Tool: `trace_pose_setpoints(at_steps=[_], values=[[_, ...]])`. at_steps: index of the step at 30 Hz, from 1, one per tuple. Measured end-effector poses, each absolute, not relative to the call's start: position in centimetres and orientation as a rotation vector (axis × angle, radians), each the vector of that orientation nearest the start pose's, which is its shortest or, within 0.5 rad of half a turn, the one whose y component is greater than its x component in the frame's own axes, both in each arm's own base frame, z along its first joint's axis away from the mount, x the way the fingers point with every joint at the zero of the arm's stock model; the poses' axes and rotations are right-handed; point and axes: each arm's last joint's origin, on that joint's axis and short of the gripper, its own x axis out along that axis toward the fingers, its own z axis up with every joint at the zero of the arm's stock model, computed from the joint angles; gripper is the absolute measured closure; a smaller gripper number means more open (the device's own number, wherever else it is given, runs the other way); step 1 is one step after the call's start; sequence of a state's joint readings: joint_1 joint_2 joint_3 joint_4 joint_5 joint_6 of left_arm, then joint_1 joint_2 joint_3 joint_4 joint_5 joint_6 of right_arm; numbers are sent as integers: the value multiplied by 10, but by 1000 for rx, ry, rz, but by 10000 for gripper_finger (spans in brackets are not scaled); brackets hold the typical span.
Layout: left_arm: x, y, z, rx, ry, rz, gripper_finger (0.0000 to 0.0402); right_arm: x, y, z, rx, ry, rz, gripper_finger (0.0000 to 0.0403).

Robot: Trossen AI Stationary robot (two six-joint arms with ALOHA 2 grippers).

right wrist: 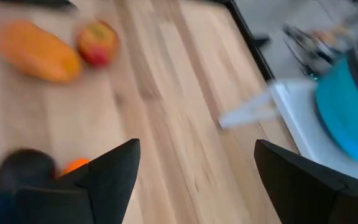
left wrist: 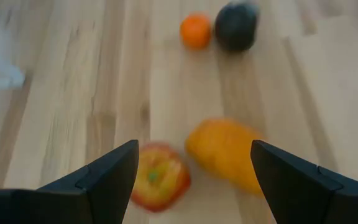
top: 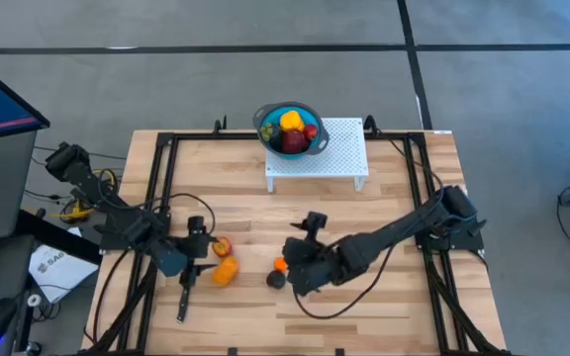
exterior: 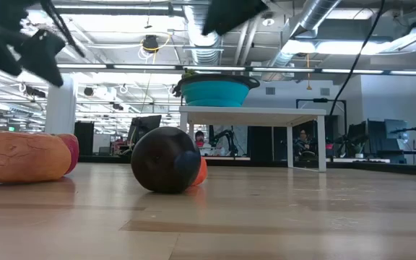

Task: Pick & Place Fruit
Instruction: Put the red apple into the blue strainer bowl on the shelf

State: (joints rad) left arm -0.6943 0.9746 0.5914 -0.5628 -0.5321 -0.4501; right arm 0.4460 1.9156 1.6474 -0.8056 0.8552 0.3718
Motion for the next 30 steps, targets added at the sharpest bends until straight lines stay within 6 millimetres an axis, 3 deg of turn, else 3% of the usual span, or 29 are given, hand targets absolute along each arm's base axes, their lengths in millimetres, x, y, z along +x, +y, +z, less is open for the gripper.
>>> trace_pose_setpoints(at_steps=[8, 16, 21, 30], values=[[140, -89, 168, -7, 849, 57, 98, 345, 156, 233, -271, 898, -736, 102], [144, -75, 139, -94, 710, 76, 78, 325, 144, 197, -199, 894, -829, 103], [144, -65, 129, -143, 658, 118, 69, 327, 142, 180, -133, 850, -821, 103], [146, -57, 124, -230, 523, 129, 68, 336, 138, 179, -120, 815, -799, 103]])
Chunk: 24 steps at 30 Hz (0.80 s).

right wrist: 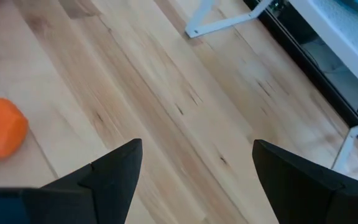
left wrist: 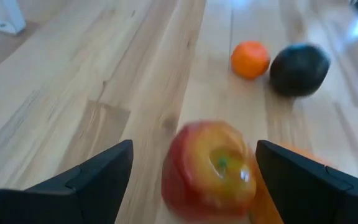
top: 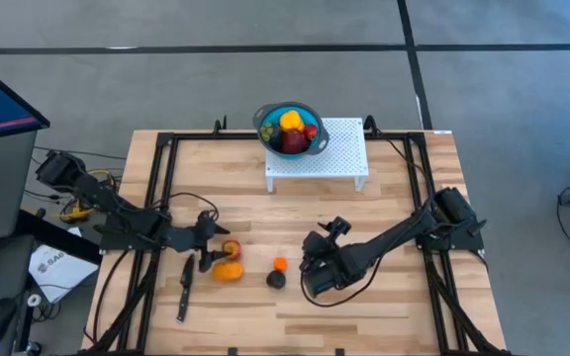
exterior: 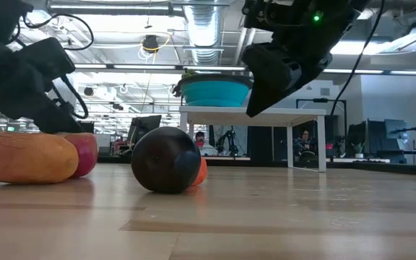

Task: Pick & Place Fruit
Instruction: Put the red apple into the blue strainer bowl on the shelf

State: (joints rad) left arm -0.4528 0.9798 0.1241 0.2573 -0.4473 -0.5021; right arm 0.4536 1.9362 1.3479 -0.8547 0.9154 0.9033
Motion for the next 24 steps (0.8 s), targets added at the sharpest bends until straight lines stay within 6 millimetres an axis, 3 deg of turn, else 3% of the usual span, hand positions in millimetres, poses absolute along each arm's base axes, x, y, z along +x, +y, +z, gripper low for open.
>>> trace_pose_setpoints(at_steps=[5, 15, 24], values=[[147, -57, 121, -201, 461, 105, 62, 344, 134, 180, -123, 793, -776, 103], [153, -58, 106, -165, 506, 134, 58, 350, 130, 181, -131, 783, -763, 103], [161, -57, 95, -164, 515, 160, 97, 350, 130, 182, -125, 778, -762, 103]])
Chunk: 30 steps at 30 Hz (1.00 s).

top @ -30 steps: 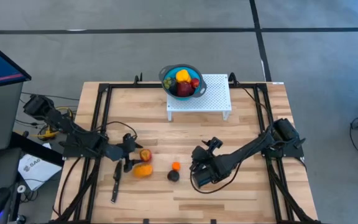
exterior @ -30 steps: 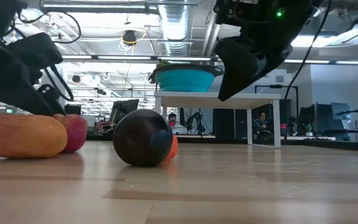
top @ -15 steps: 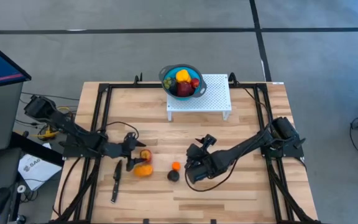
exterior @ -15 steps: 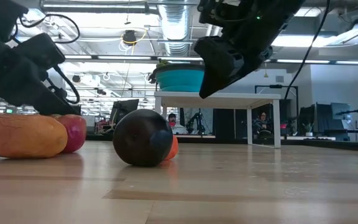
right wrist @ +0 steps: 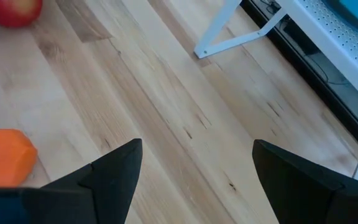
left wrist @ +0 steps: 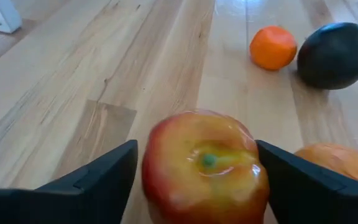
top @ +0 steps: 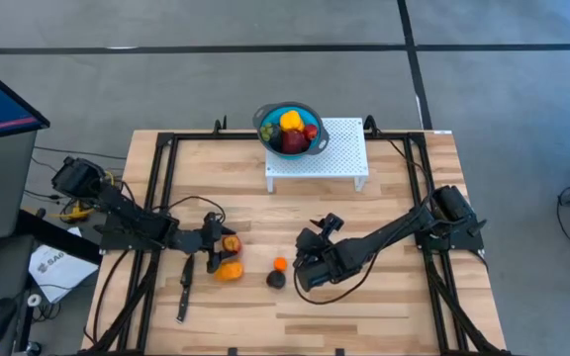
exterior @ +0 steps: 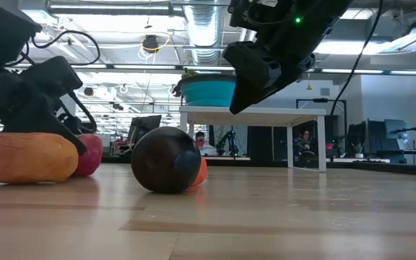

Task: Pick & Place Fruit
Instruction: Put the red apple into the blue strainer bowl on the shelf

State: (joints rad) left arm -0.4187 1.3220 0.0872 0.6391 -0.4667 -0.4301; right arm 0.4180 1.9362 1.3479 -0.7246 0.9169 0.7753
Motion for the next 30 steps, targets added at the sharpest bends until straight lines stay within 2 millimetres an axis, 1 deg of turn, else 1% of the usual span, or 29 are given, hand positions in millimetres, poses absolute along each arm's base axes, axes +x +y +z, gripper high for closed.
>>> trace_pose_setpoints(at_steps=[4, 6, 7, 9, 12, 15, 18, 22, 27, 30], values=[[165, -55, 97, -183, 491, 174, 141, 354, 124, 182, -42, 755, -794, 103], [169, -54, 101, -213, 457, 188, 166, 359, 120, 180, 6, 716, -804, 103], [172, -52, 104, -235, 432, 197, 172, 360, 118, 177, -5, 697, -795, 103], [178, -49, 112, -276, 369, 212, 173, 362, 116, 167, -67, 652, -771, 103], [187, -45, 128, -333, 259, 223, 173, 364, 120, 155, -131, 575, -696, 103], [196, -41, 147, -416, 128, 173, 165, 364, 125, 150, -205, 483, -613, 103], [204, -38, 166, -496, -8, 110, 152, 368, 126, 157, -277, 349, -565, 103], [211, -36, 185, -532, -129, 69, 156, 372, 128, 179, -359, 187, -552, 103], [221, -35, 204, -526, -209, 62, 157, 385, 123, 201, -463, 101, -478, 101], [225, -35, 211, -499, -235, 69, 149, 393, 119, 208, -510, 115, -452, 100]])
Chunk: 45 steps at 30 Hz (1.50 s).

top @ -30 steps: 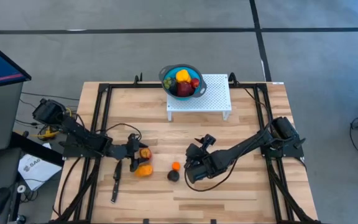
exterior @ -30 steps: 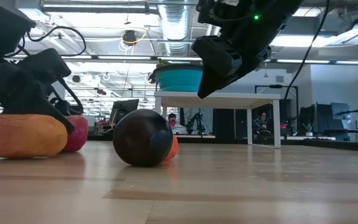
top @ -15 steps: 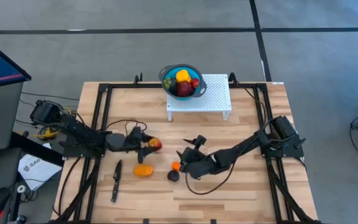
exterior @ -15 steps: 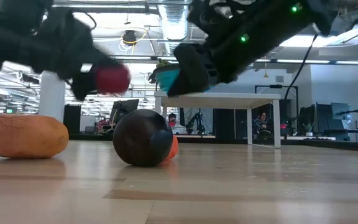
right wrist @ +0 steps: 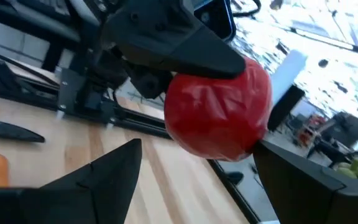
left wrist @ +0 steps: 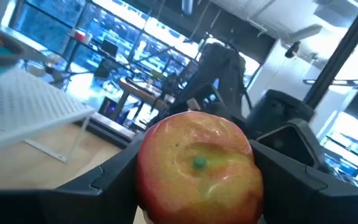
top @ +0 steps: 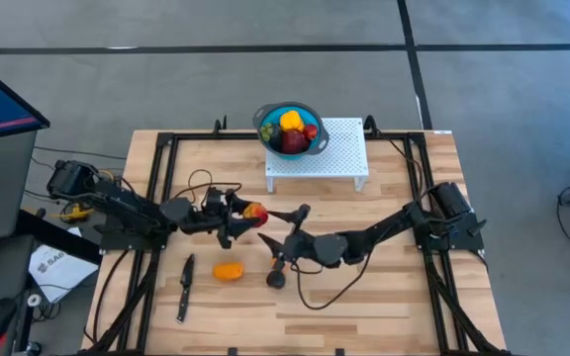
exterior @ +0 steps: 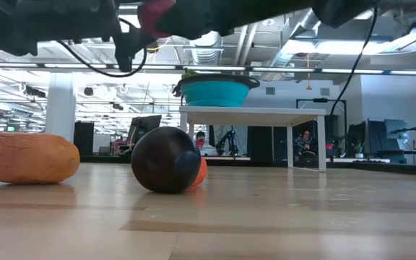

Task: Pick & Place Fruit
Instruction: Put the red apple into the blue strainer bowl on the shelf

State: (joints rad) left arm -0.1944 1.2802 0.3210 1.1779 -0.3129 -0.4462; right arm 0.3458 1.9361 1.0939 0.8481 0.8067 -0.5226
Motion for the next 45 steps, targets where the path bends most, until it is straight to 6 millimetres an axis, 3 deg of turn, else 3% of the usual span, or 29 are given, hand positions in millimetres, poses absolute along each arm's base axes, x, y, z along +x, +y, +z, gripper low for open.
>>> trace_pose_setpoints(at_steps=[6, 12, 23, 26, 36, 45], values=[[226, -35, 216, -482, -258, 83, 144, 402, 109, 219, -511, 140, -536, 100], [227, -36, 215, -479, -246, 62, 143, 407, 108, 228, -537, 113, -497, 99], [227, -36, 215, -479, -247, 70, 143, 416, 100, 232, -580, 179, -489, 39], [227, -36, 215, -479, -246, 71, 142, 416, 101, 232, -584, 182, -488, 55], [227, -37, 213, -460, -227, 41, 136, 412, 114, 229, -594, 204, -454, 172], [228, -30, 215, -406, -229, -21, 65, 400, 127, 198, -398, 415, -366, 162]])
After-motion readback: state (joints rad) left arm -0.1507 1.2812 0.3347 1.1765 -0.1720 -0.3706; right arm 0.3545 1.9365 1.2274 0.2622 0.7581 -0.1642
